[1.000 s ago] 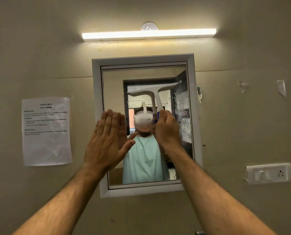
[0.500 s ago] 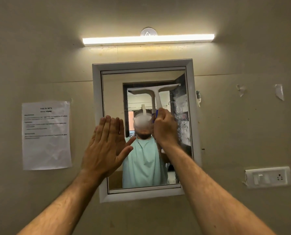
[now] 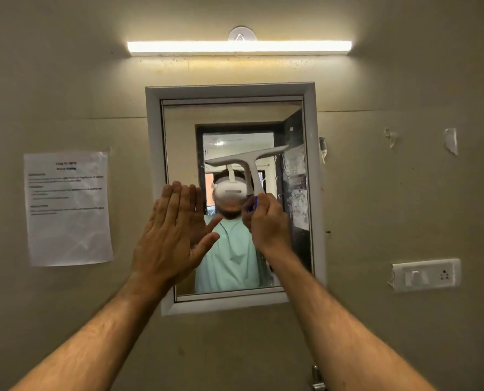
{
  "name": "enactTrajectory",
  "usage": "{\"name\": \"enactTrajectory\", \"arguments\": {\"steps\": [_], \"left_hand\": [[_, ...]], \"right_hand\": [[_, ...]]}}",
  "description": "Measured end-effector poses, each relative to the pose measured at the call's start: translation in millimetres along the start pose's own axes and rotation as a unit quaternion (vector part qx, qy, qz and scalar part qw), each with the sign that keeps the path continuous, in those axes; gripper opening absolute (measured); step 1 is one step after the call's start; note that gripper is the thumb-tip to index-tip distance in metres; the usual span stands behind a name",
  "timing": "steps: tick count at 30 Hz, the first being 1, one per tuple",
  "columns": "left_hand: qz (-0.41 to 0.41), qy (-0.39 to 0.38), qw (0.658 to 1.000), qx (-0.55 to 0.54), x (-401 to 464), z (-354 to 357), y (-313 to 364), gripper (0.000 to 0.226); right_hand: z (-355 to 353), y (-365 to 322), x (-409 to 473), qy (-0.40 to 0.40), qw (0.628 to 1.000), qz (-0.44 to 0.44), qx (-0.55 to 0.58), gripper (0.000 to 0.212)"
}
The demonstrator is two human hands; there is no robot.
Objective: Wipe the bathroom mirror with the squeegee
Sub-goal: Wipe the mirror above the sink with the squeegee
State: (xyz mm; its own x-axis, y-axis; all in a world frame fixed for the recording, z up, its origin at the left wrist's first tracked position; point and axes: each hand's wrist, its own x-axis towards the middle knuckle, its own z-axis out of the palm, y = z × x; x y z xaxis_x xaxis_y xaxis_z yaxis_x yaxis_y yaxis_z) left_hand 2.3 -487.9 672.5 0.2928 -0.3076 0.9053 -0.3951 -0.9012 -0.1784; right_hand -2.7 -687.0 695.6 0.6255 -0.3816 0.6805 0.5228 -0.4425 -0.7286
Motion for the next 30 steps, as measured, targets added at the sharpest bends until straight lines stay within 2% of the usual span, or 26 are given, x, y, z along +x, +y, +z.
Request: {"name": "enactTrajectory", "arguments": {"steps": [2, 7, 10, 17, 19, 25, 30], "left_hand": [[-0.002, -0.008, 1.000, 0.002, -2, -1, 1, 0.092], [-0.010, -0.011, 1.000, 0.003, -1, -2, 6, 0.092], [-0.019, -0.015, 1.000, -0.005, -5, -2, 8, 0.092], [-0.025, -0.045, 0.999, -0.009, -22, 4, 8, 0.096], [-0.030, -0.051, 0.998, -0.009, -23, 5, 9, 0.097], [-0.030, -0.050, 0.998, -0.015, -20, 4, 18, 0.097], [-0.026, -0.046, 0.999, -0.008, -25, 1, 20, 0.095]], "right_hand": [[1, 8, -7, -0.001, 1.000, -0.005, -0.020, 0.046], [-4, -17, 18, 0.046, 0.998, -0.040, 0.020, 0.037], [-3, -17, 23, 0.034, 0.998, -0.022, 0.038, 0.043], [1, 44, -36, 0.020, 1.000, 0.012, -0.004, 0.044], [3, 45, -42, 0.024, 1.000, 0.008, -0.013, 0.048], [-1, 7, -14, 0.029, 0.999, -0.025, 0.031, 0.041], [3, 41, -36, 0.010, 1.000, 0.011, -0.007, 0.047]]}}
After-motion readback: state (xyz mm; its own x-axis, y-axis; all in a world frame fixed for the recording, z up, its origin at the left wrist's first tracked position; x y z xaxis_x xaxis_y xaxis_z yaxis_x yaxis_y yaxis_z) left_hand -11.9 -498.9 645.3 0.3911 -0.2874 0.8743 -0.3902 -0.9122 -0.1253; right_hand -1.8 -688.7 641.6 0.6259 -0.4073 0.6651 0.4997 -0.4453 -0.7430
